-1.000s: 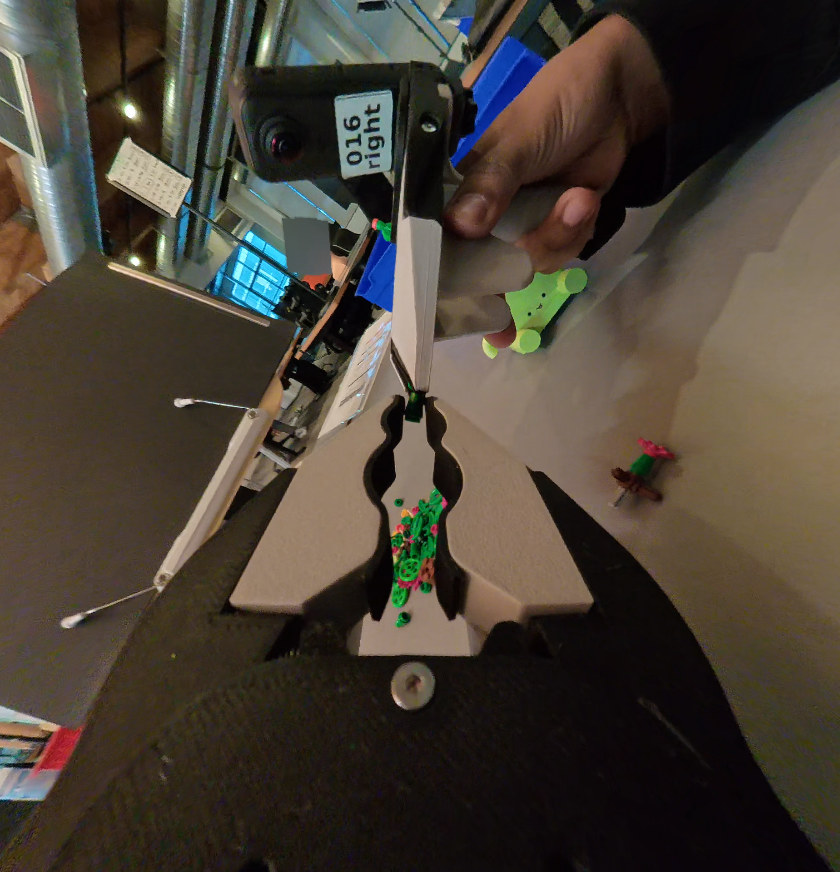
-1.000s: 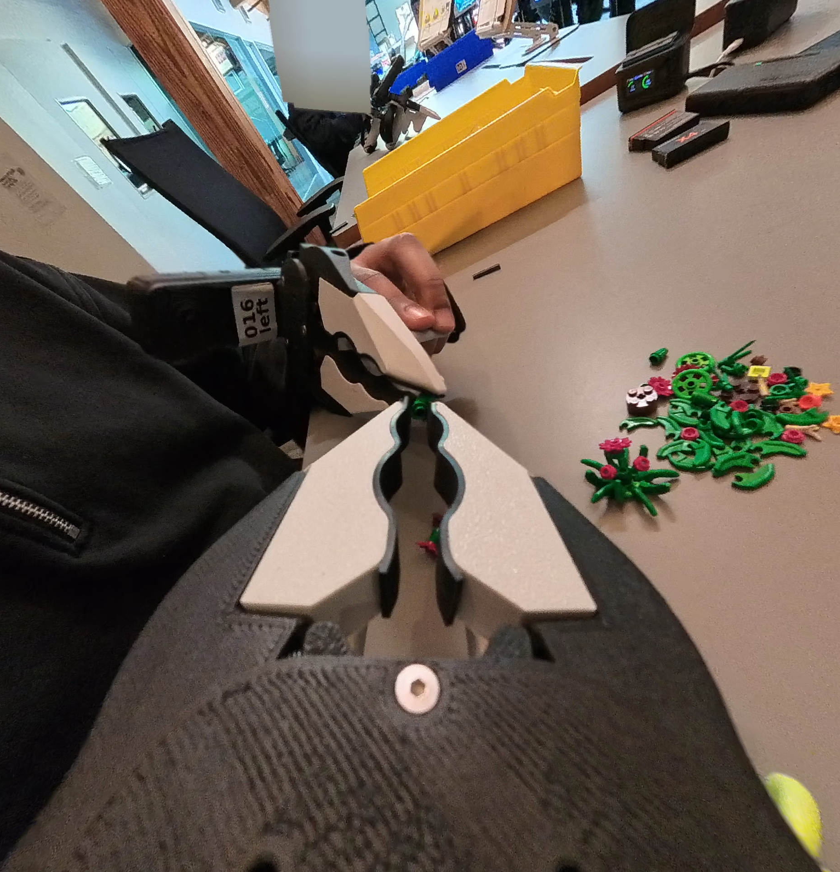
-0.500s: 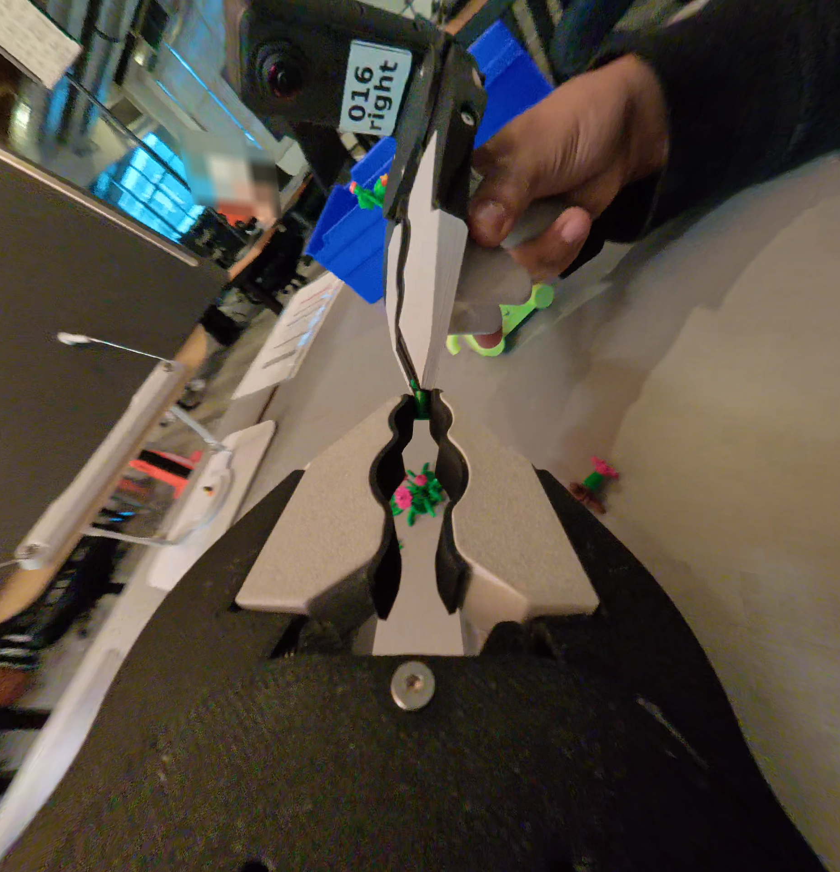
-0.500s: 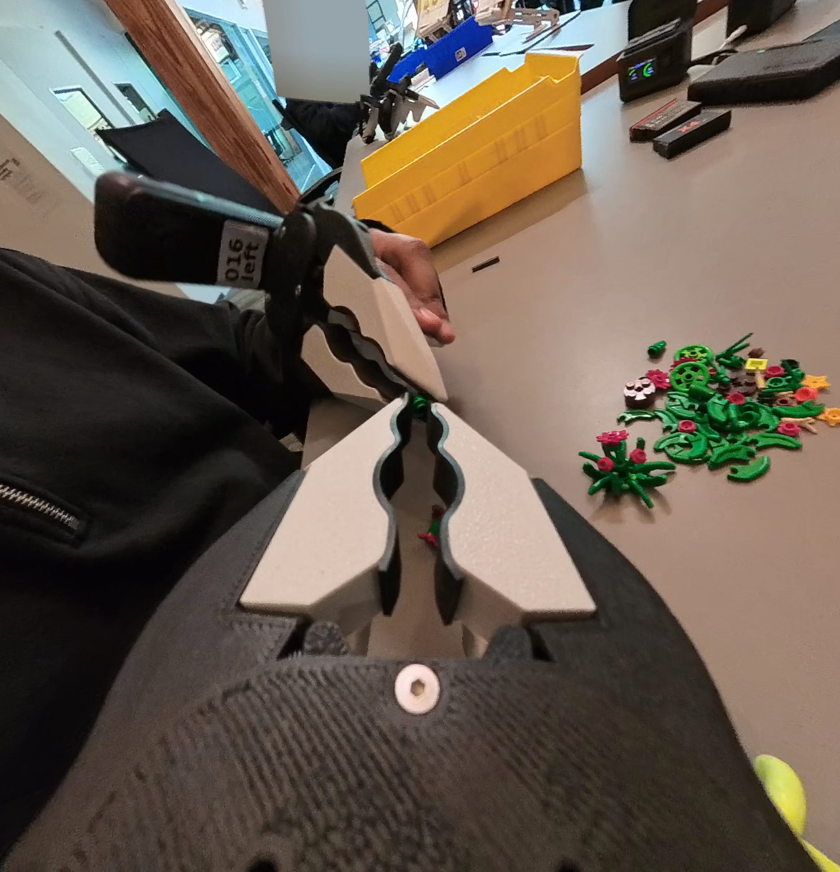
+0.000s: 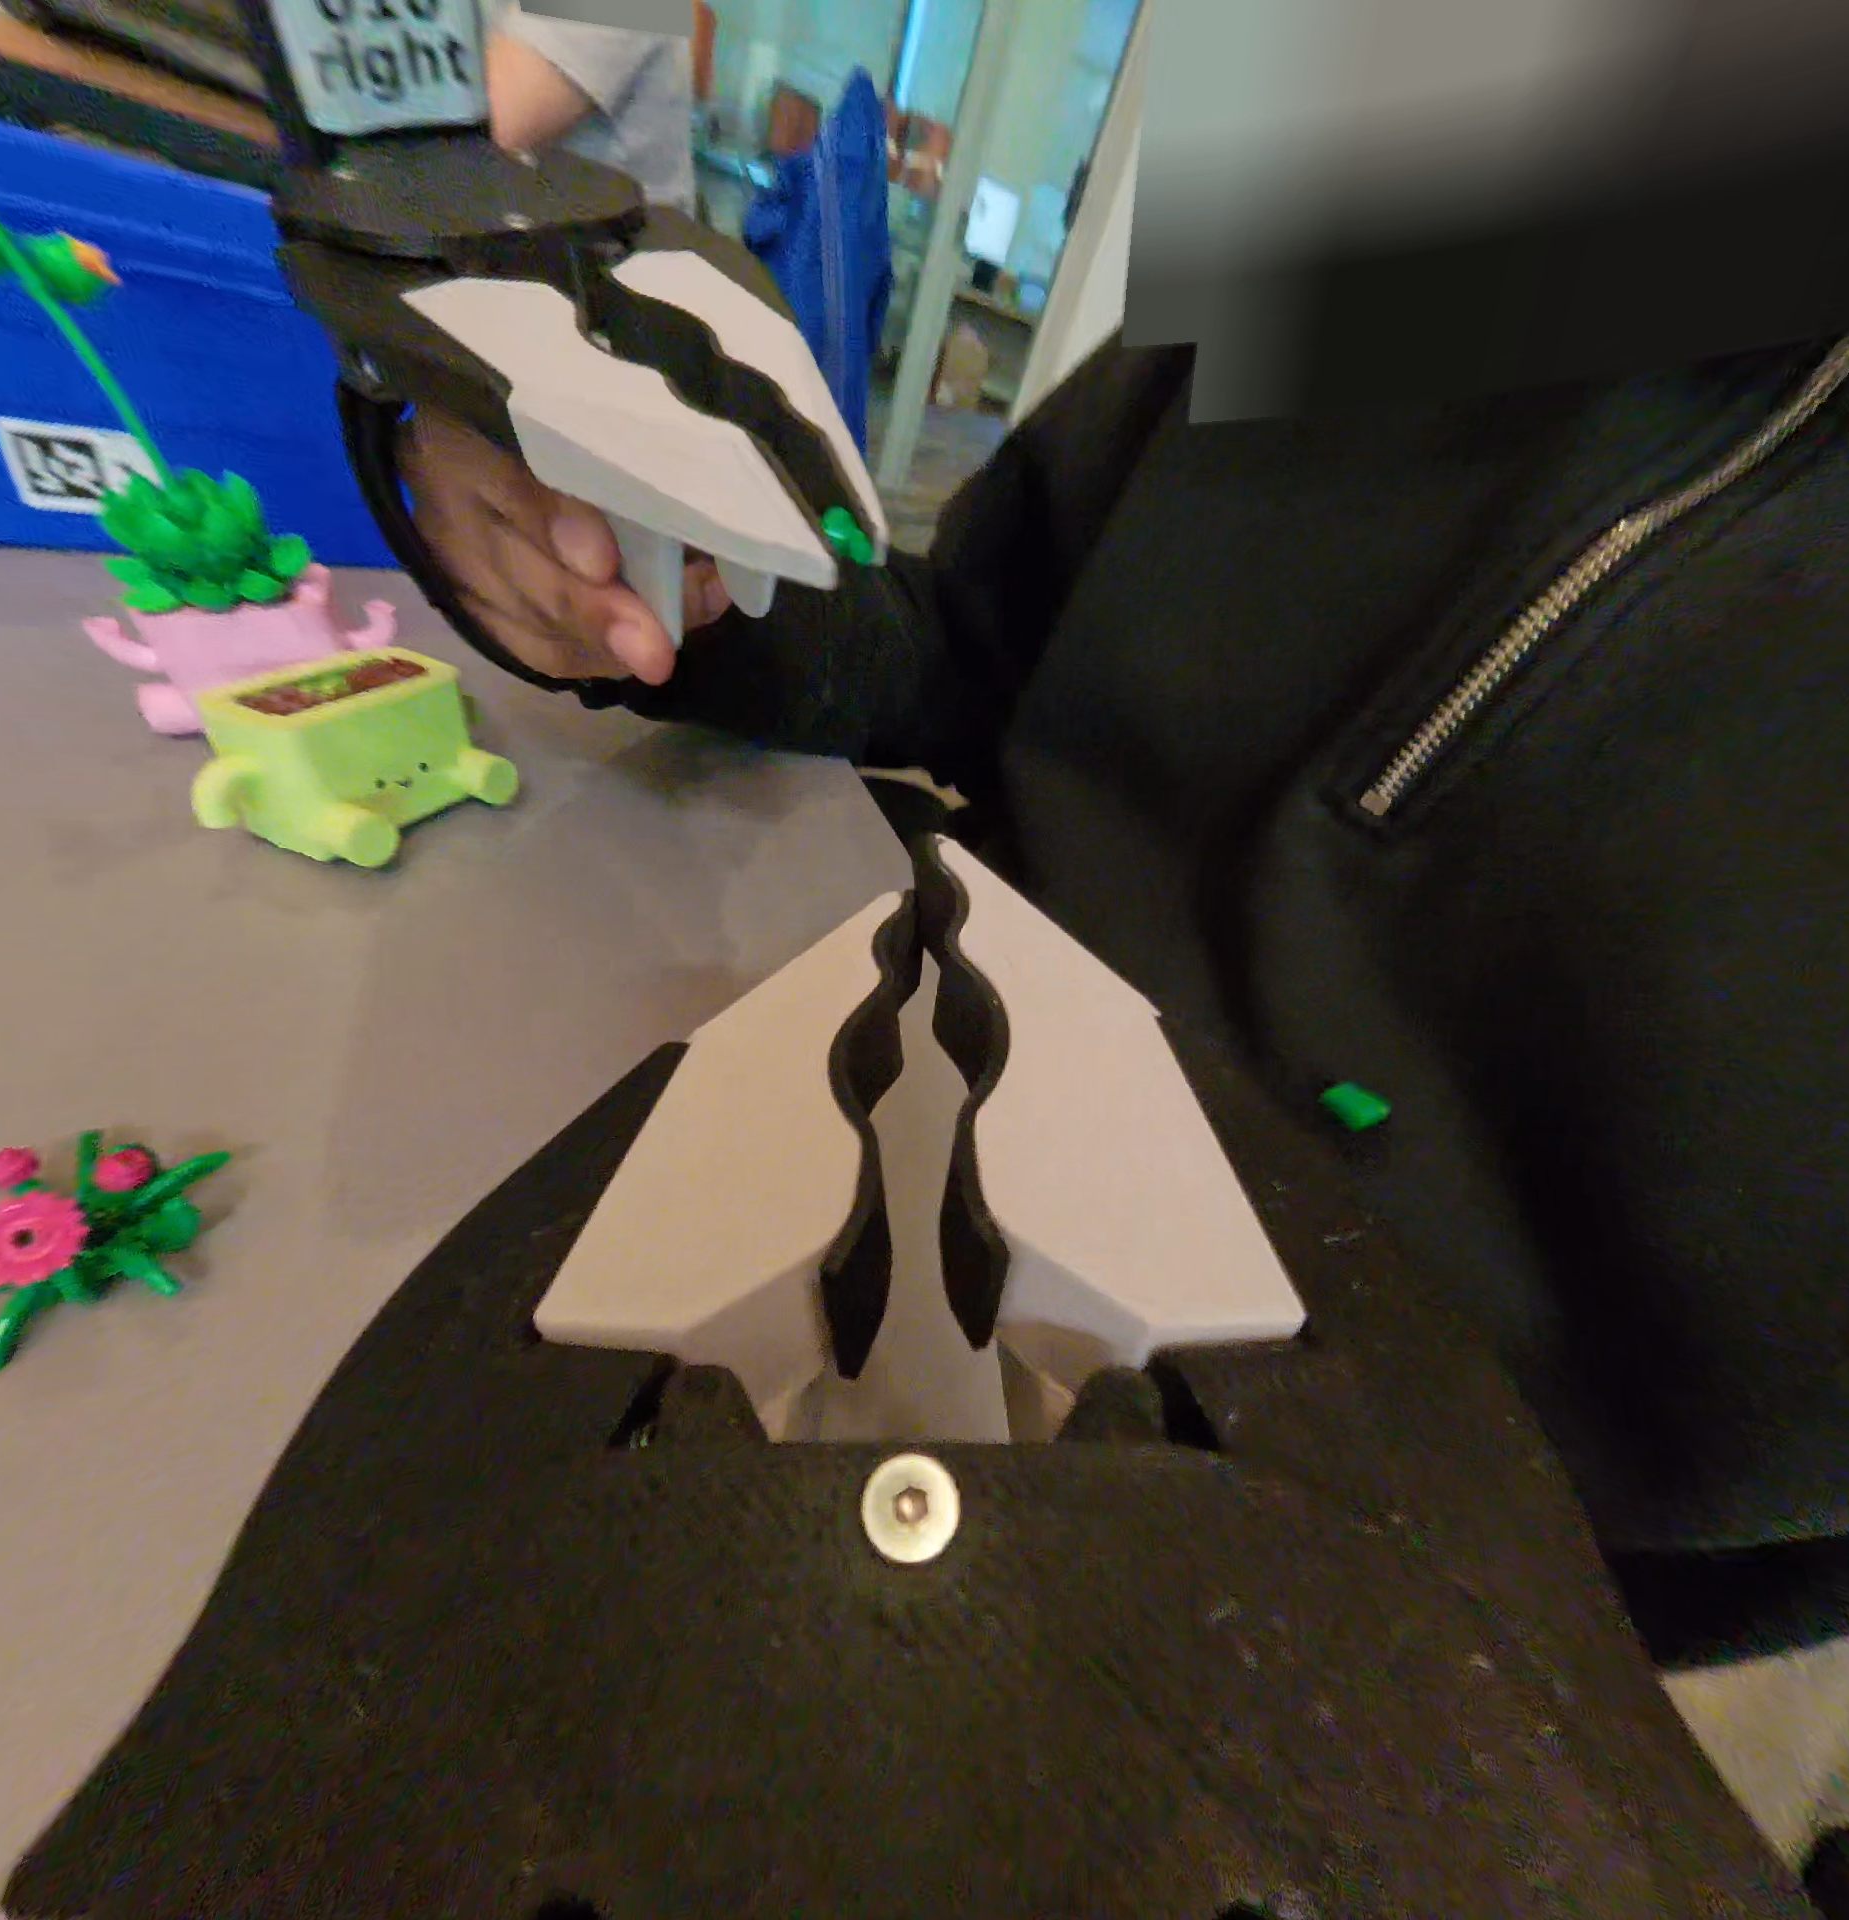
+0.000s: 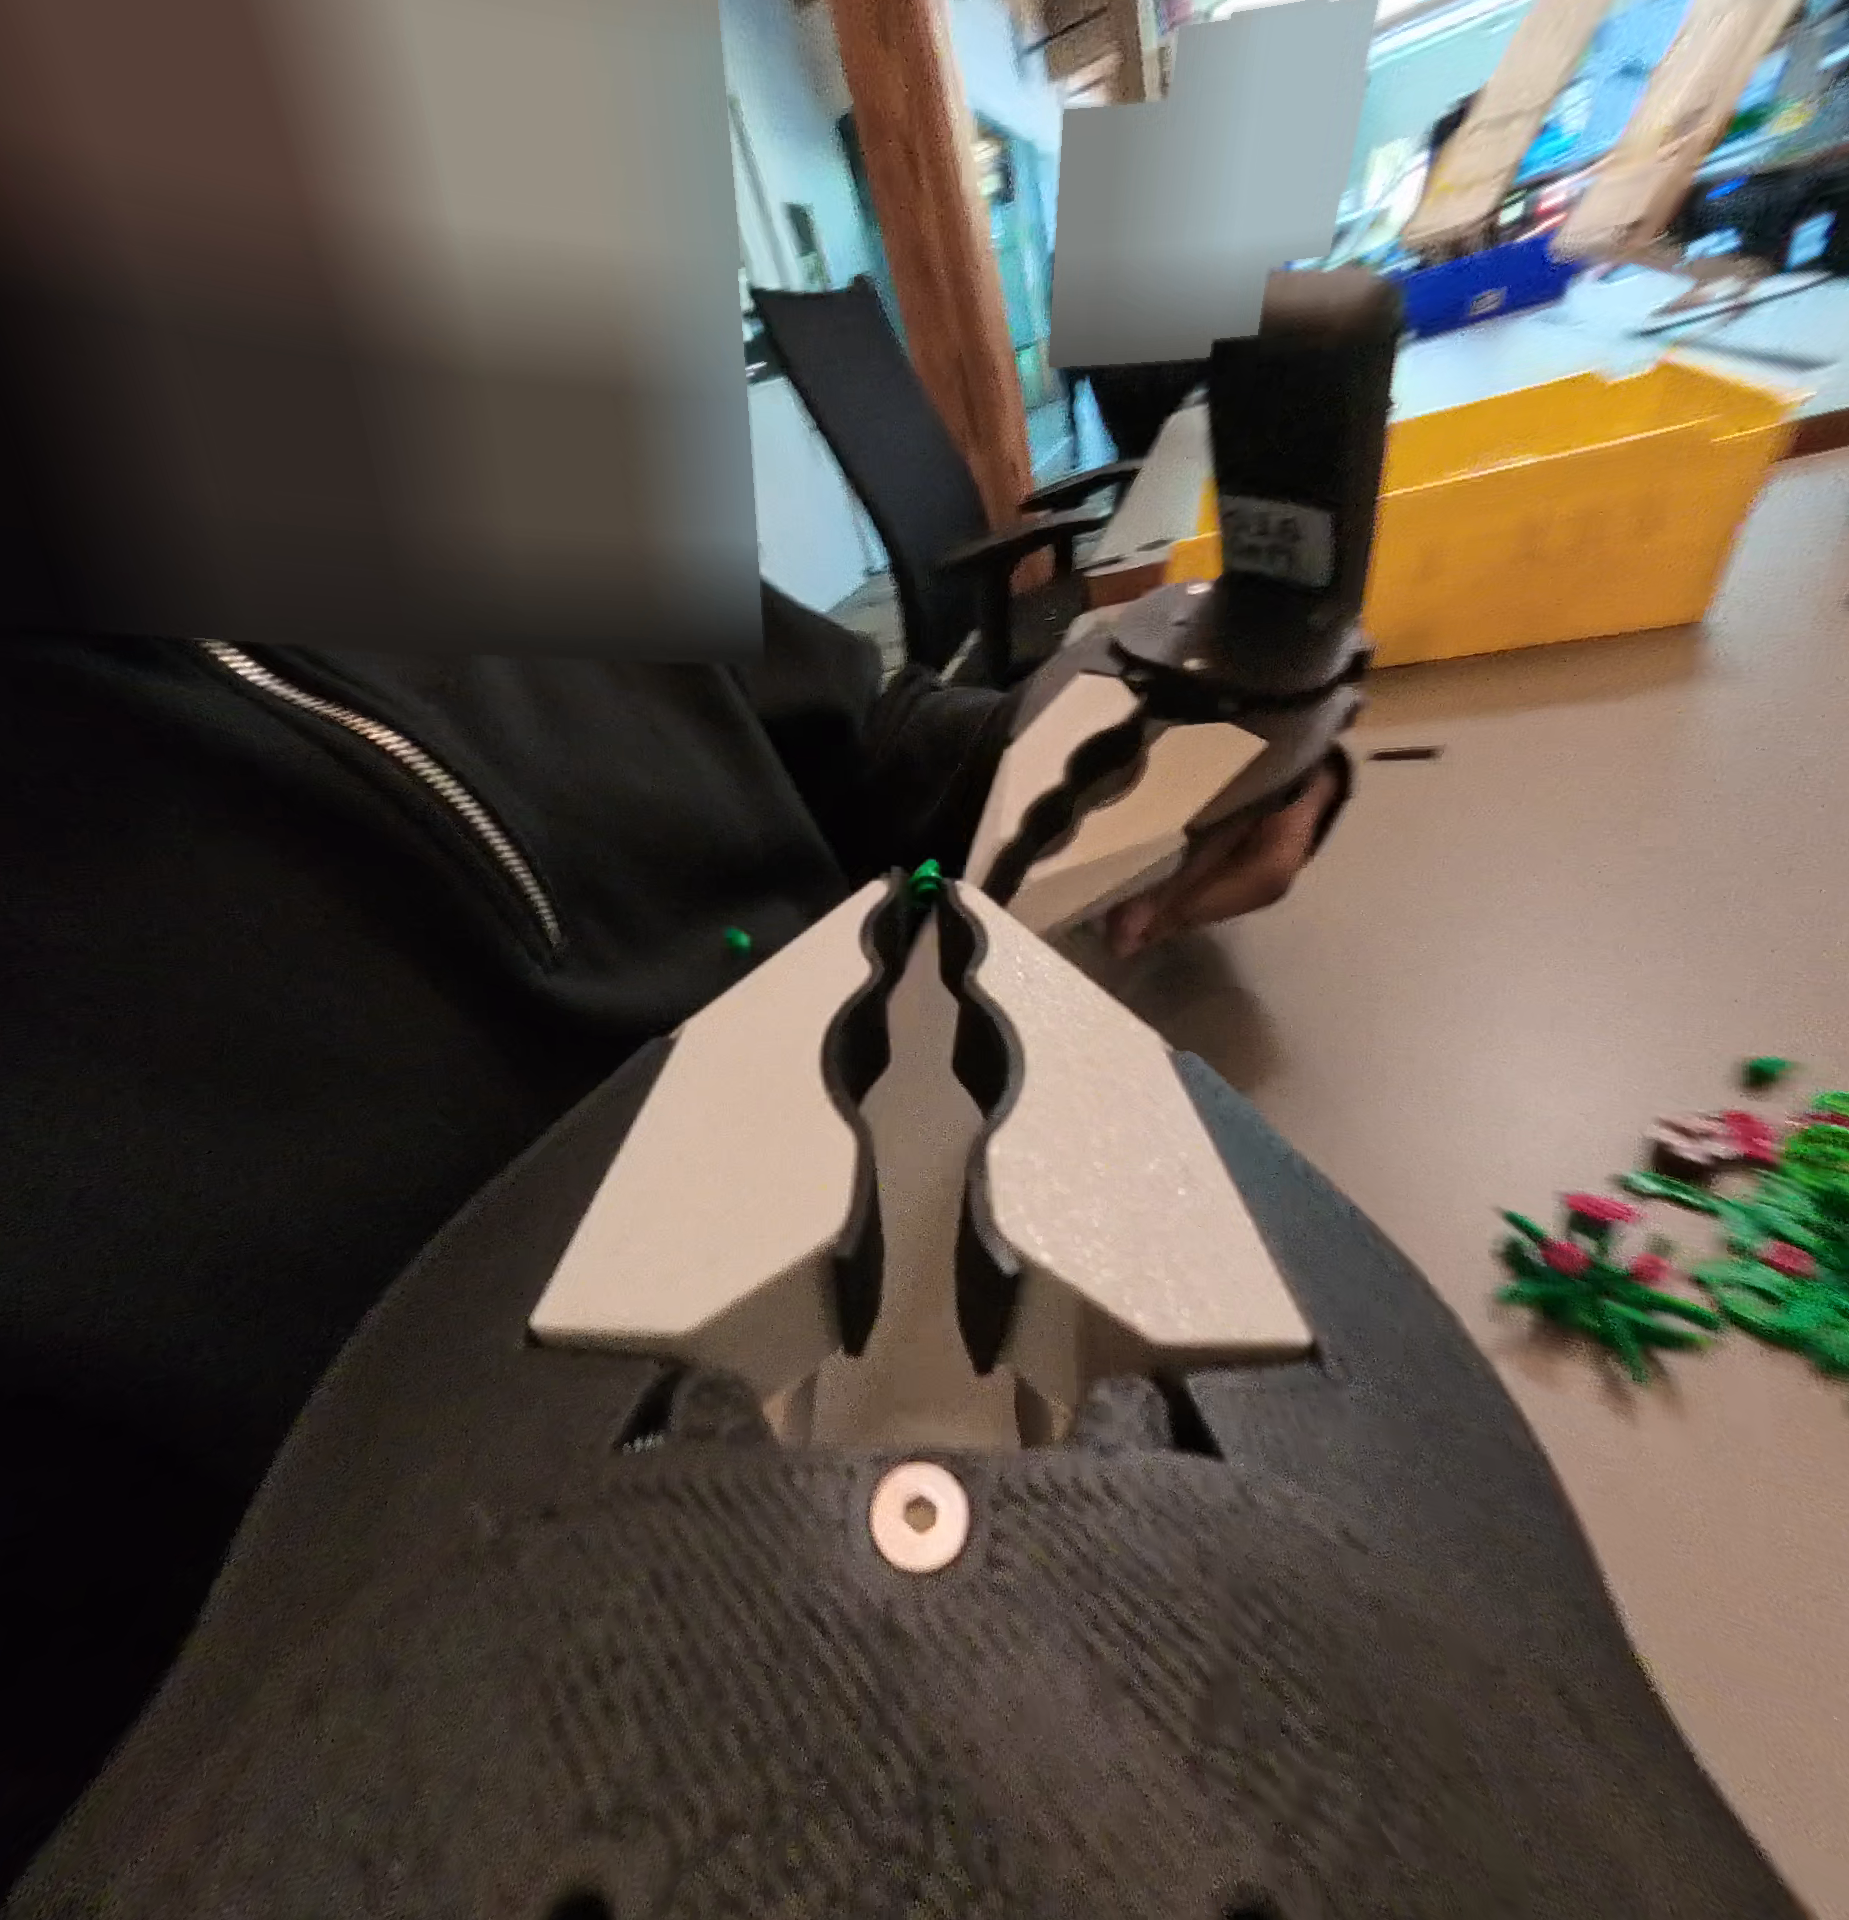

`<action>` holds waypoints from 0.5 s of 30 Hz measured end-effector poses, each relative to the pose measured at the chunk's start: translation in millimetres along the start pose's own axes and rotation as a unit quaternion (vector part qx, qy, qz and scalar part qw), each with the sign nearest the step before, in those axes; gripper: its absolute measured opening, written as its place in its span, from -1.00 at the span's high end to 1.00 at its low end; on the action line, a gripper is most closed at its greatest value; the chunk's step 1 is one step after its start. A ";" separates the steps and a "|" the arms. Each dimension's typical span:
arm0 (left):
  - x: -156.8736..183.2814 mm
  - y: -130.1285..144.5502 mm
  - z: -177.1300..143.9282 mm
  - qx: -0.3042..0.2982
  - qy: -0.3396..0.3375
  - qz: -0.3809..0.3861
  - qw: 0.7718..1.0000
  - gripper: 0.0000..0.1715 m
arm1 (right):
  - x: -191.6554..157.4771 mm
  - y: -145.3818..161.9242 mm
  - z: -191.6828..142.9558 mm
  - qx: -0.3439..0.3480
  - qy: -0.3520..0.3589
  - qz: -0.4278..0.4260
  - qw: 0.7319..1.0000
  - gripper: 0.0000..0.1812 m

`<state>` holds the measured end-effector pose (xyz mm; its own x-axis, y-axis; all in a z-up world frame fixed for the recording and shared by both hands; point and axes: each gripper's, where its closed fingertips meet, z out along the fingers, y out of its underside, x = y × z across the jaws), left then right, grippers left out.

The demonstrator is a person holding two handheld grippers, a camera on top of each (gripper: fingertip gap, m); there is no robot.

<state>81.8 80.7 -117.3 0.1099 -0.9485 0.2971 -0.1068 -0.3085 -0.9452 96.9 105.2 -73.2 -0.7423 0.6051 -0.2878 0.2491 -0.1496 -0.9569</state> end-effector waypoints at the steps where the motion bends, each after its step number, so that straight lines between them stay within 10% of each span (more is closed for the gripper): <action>1: -4.8 -4.4 -3.8 0.017 -0.010 -0.002 1.000 1.00 | 4.8 -3.0 -9.0 0.007 0.020 -0.006 1.000 0.95; 15: -51.7 -19.1 -36.8 0.057 -0.190 0.043 0.979 1.00 | 45.2 19.0 -1.0 -0.035 0.146 -0.012 0.989 0.94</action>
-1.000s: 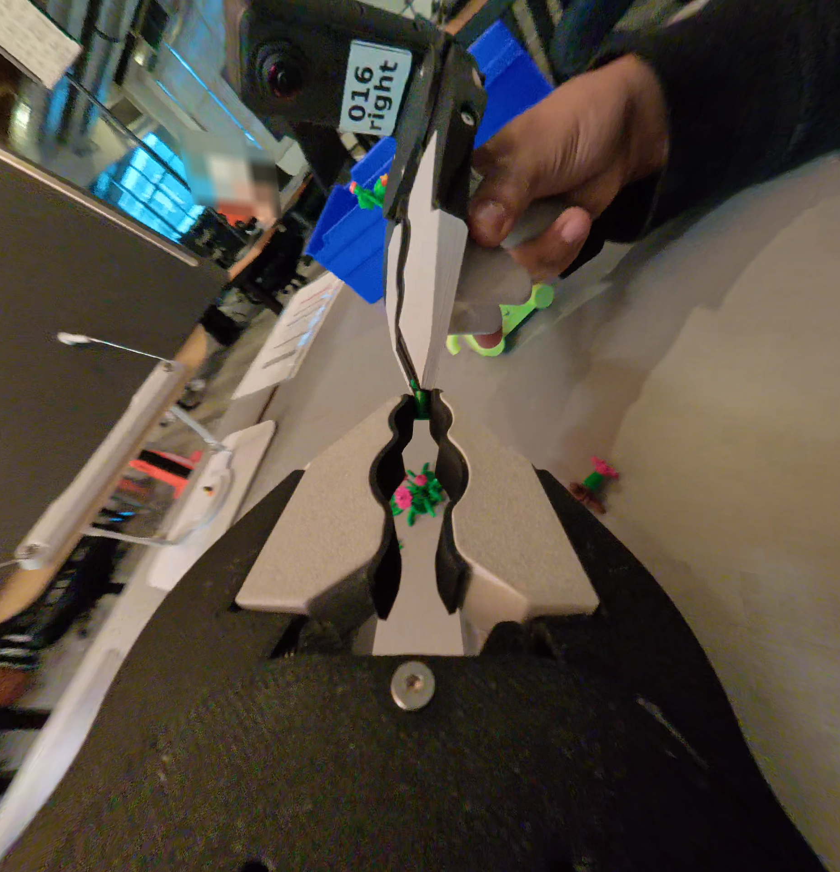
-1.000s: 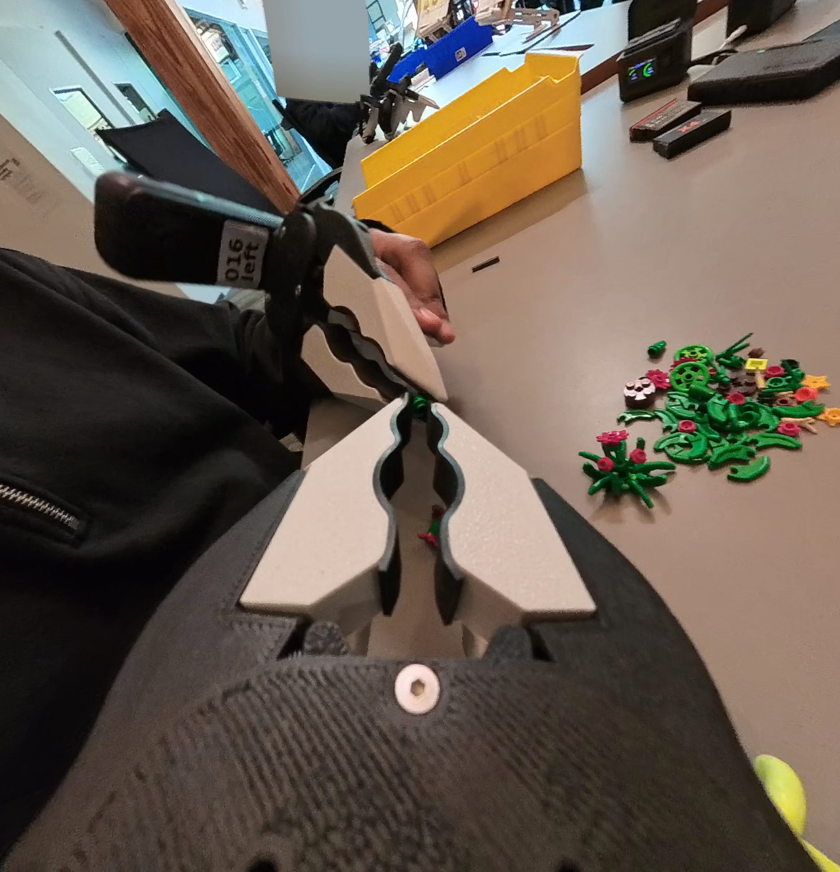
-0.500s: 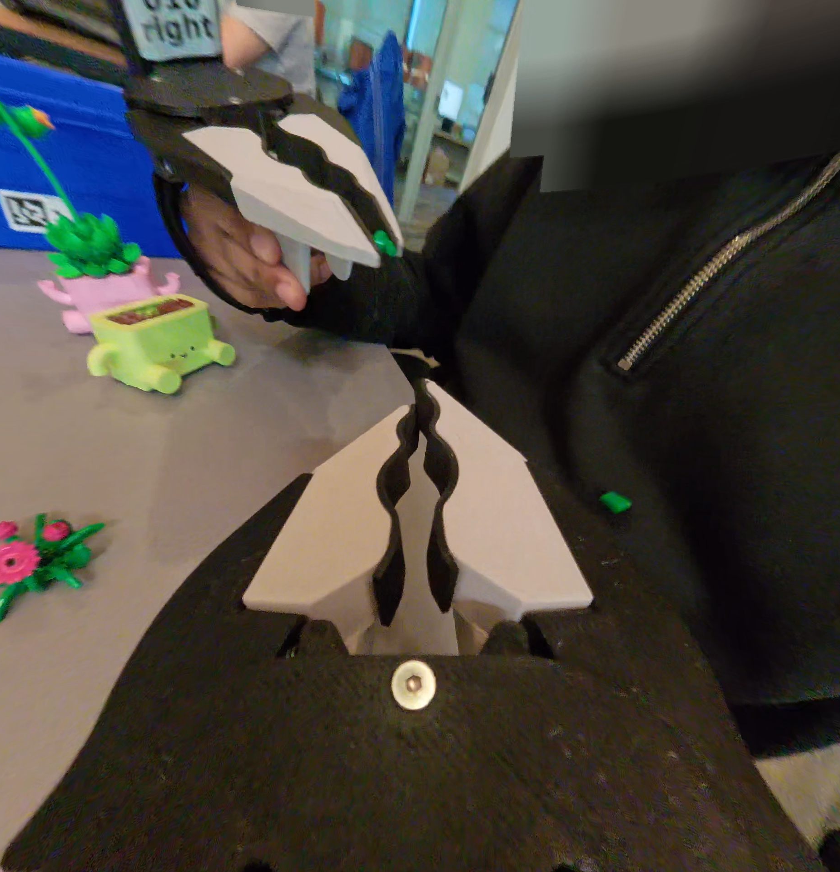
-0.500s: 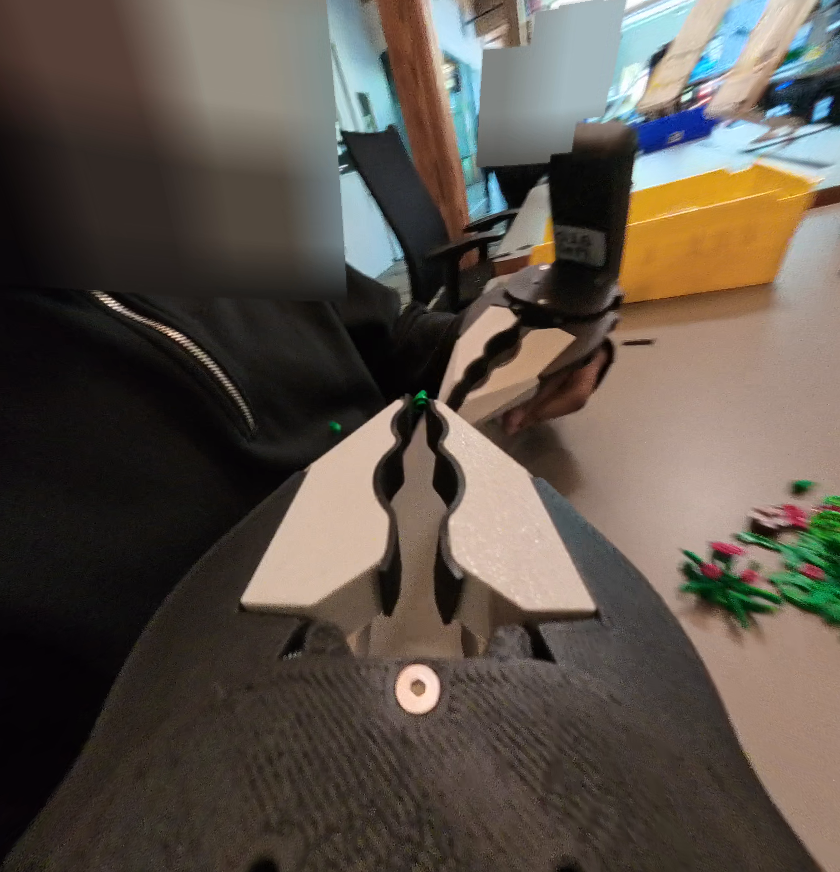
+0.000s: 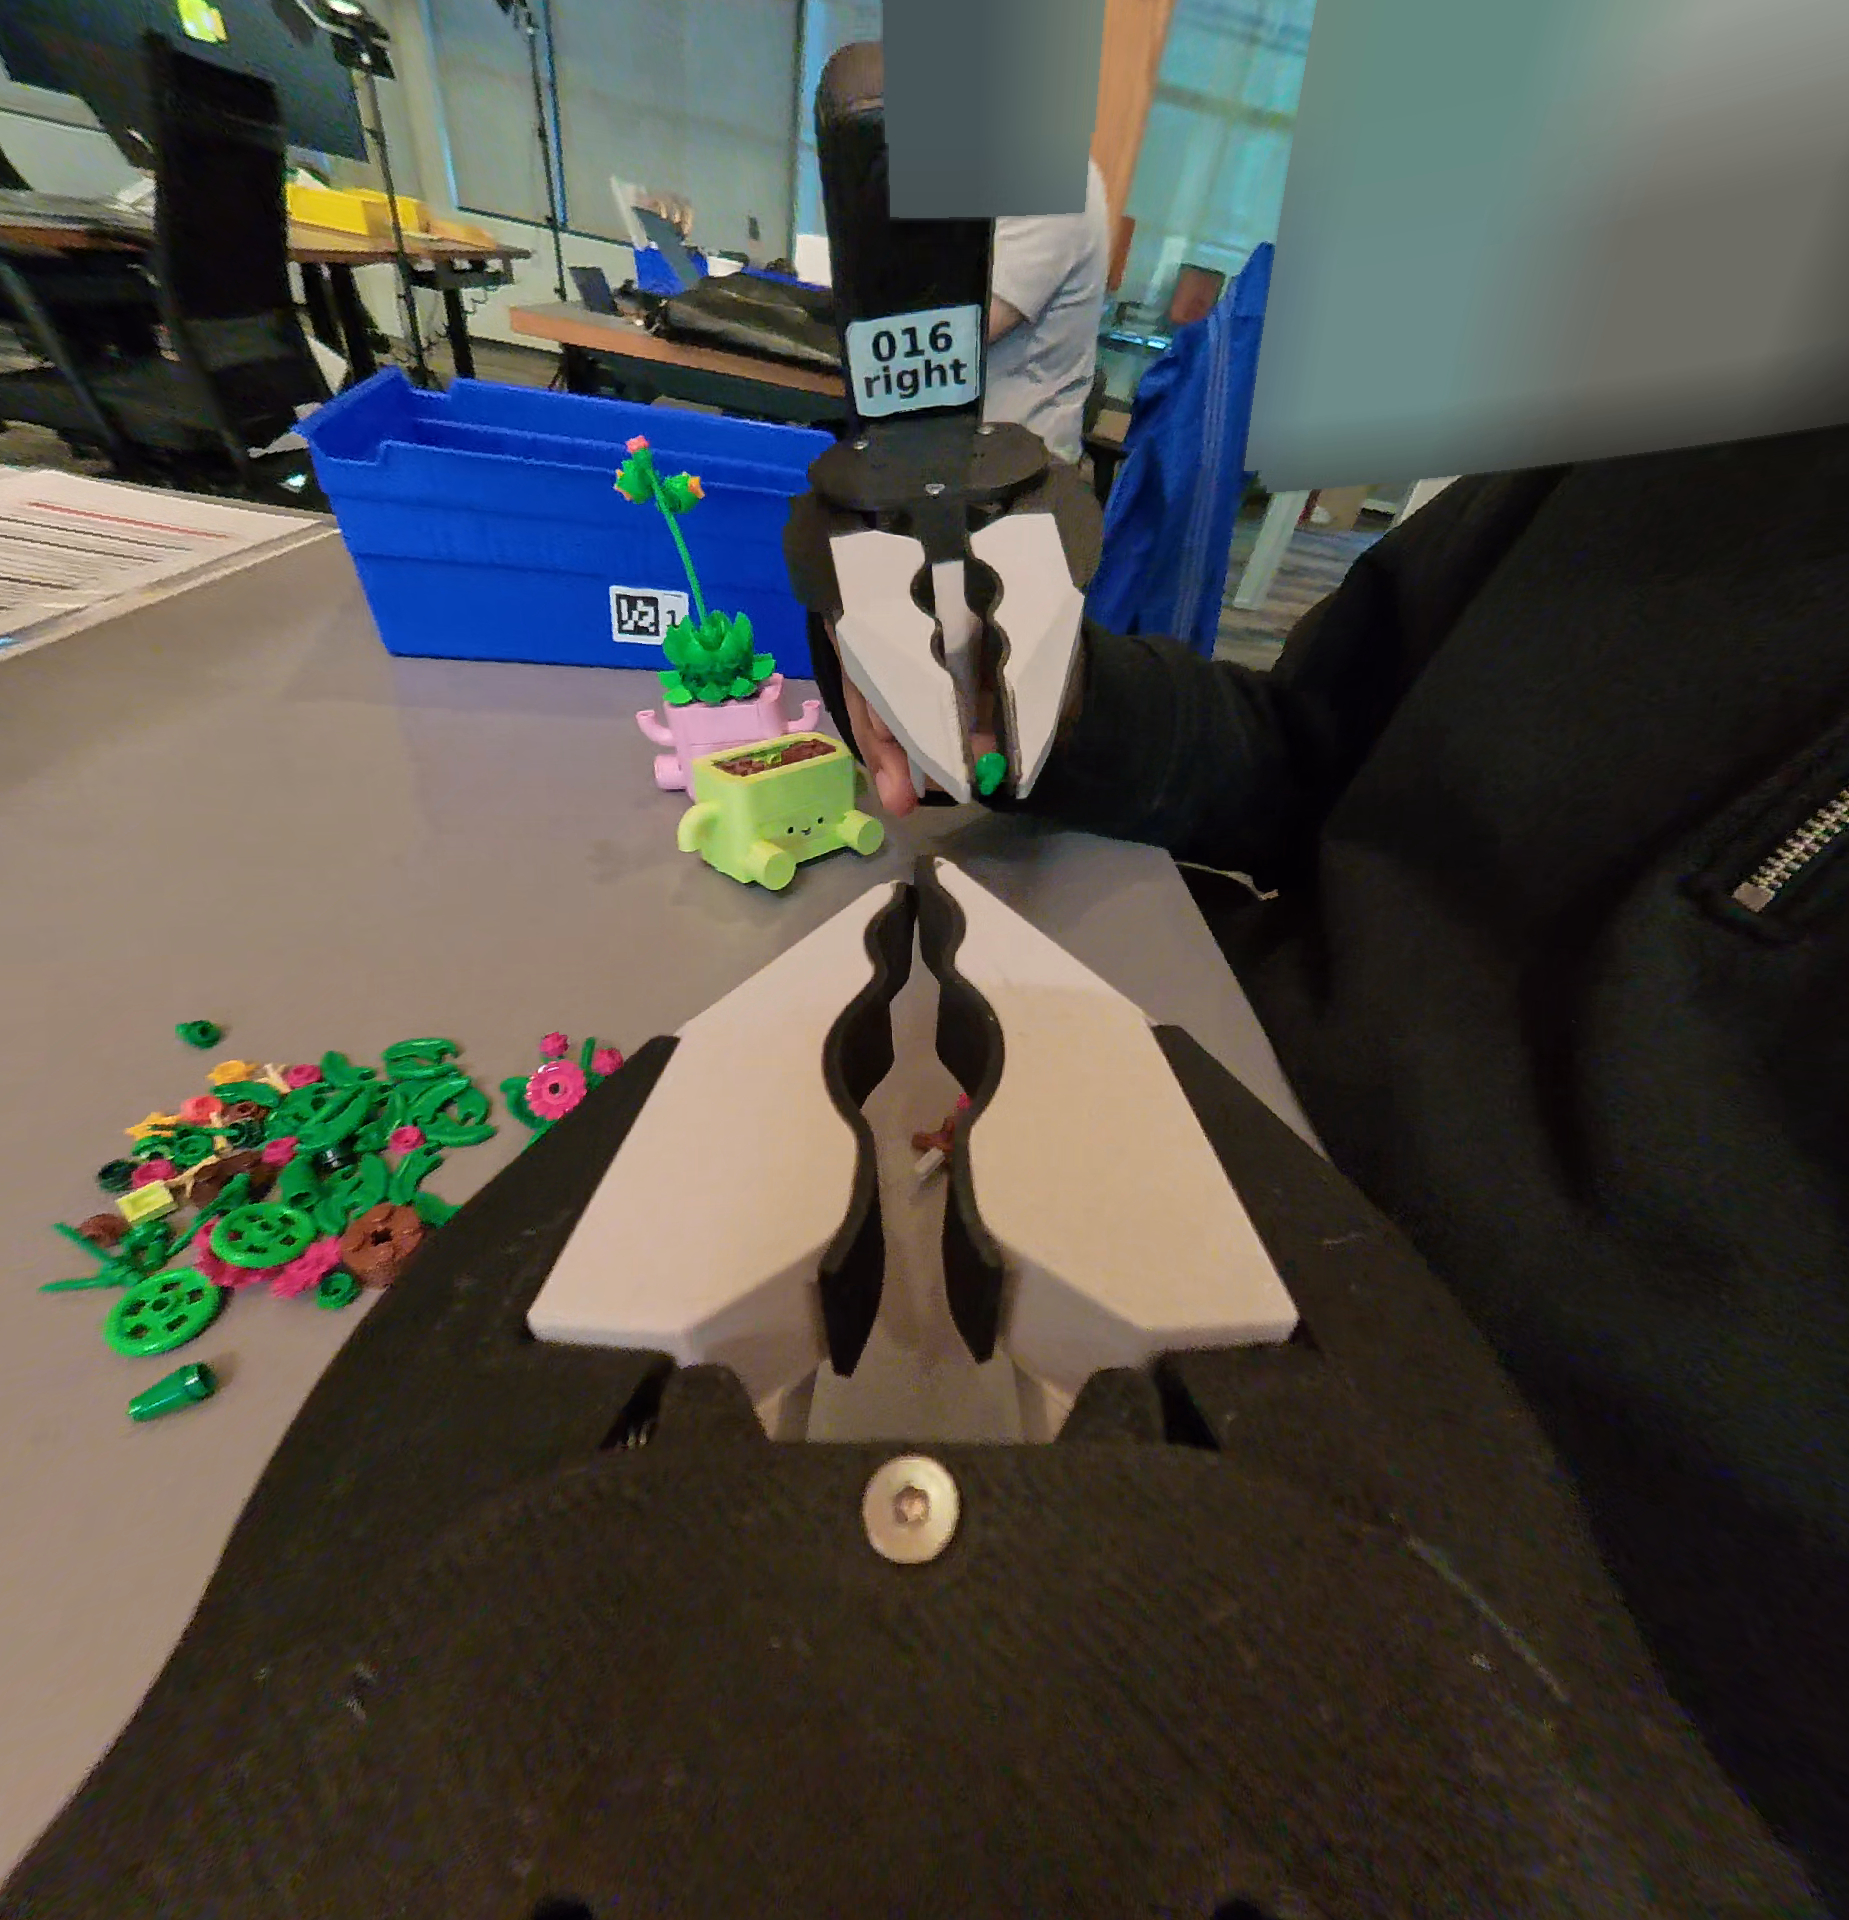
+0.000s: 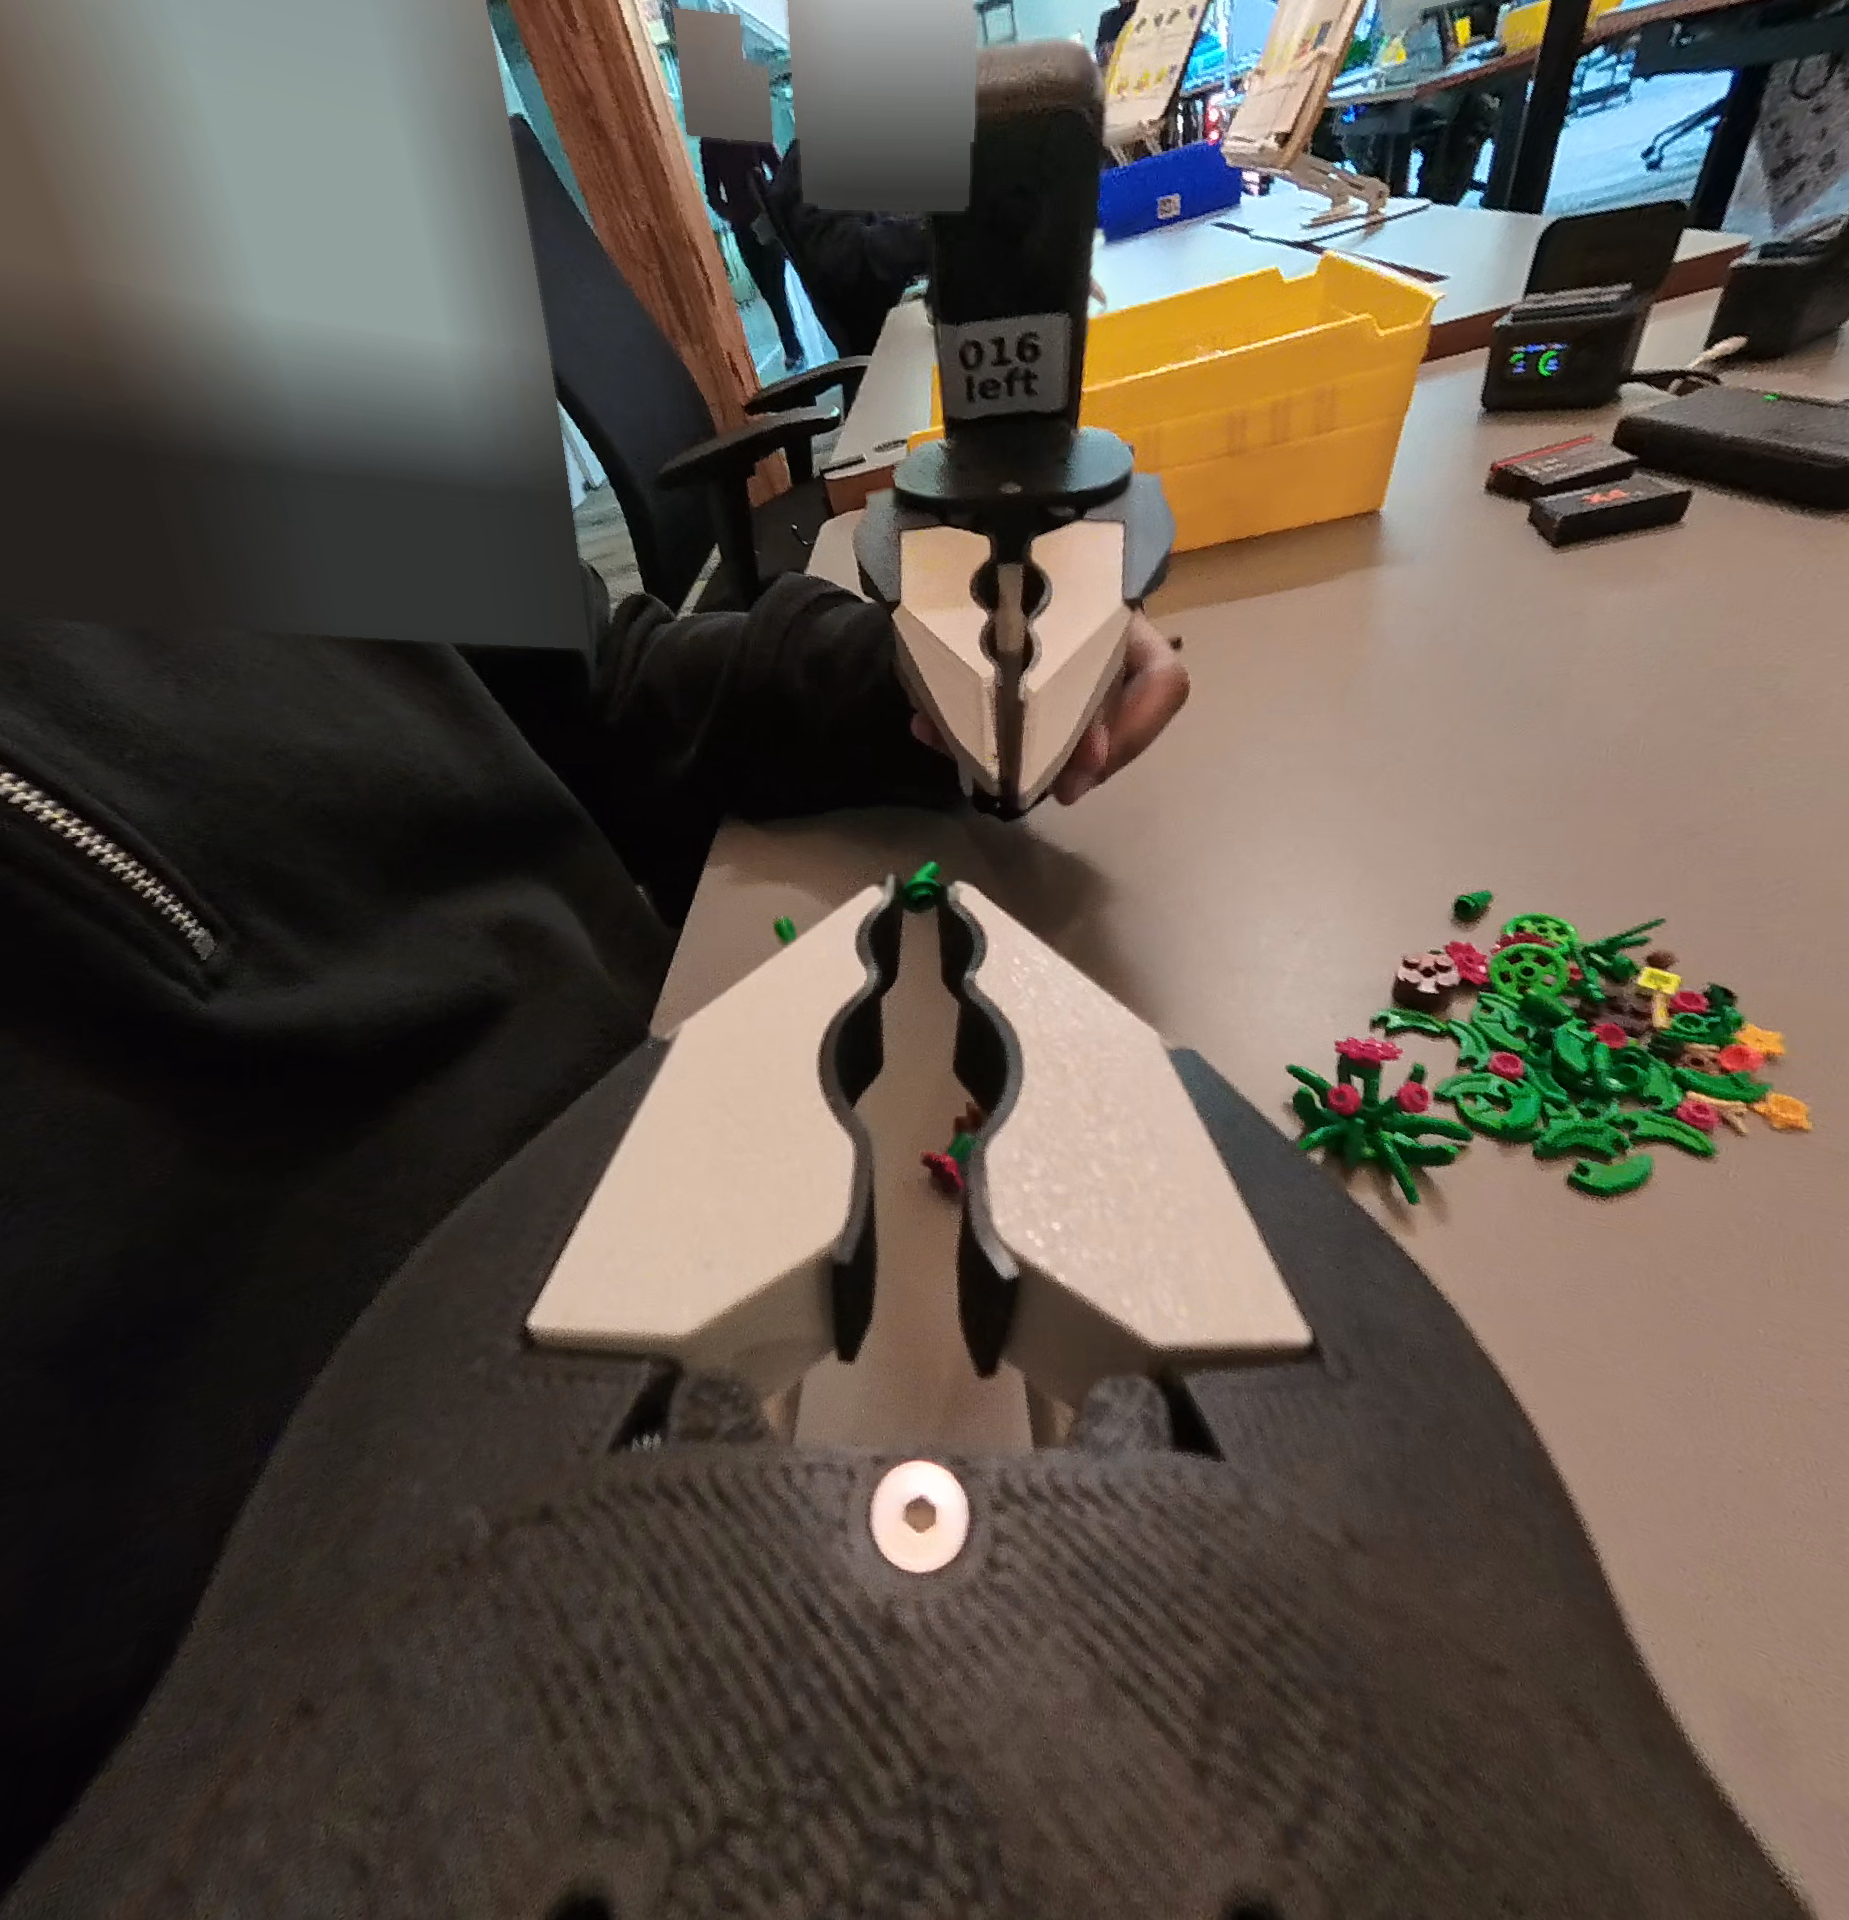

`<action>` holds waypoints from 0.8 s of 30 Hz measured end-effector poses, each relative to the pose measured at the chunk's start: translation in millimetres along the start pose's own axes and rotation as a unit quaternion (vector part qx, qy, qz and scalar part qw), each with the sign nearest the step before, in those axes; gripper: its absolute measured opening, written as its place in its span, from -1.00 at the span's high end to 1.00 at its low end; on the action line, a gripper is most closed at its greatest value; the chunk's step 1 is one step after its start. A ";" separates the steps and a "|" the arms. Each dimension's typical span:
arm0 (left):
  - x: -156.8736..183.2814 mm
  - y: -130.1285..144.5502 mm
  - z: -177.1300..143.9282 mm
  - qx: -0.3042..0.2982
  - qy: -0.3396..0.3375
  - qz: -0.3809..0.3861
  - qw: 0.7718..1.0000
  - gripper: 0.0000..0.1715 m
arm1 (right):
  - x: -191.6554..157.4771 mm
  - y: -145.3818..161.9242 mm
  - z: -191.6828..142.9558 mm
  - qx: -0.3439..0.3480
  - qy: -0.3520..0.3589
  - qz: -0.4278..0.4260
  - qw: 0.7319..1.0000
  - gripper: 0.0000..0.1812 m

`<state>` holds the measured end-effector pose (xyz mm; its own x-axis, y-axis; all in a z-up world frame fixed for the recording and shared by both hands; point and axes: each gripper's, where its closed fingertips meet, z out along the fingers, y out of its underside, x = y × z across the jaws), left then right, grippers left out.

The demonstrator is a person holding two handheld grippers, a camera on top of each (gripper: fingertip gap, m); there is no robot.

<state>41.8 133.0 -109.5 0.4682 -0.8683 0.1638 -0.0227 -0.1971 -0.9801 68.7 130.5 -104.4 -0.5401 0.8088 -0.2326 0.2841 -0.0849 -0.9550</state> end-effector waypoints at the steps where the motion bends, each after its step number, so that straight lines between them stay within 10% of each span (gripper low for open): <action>1: -0.8 0.0 -1.8 -0.005 -0.005 0.004 1.000 1.00 | 1.6 1.1 0.2 -0.002 0.004 0.001 1.000 0.94; 8: -1.0 10.6 -52.6 -0.092 -0.108 0.010 0.990 0.59 | 9.9 13.0 1.5 -0.028 0.055 -0.027 0.998 0.94; 14: 47.0 72.2 -122.7 -0.241 -0.177 -0.072 0.951 0.55 | 4.8 16.6 9.0 -0.035 0.049 -0.033 0.998 0.94; 24: 58.1 122.4 -109.7 -0.268 -0.200 -0.067 0.940 0.58 | 7.6 18.7 17.0 -0.034 0.054 -0.019 0.998 0.94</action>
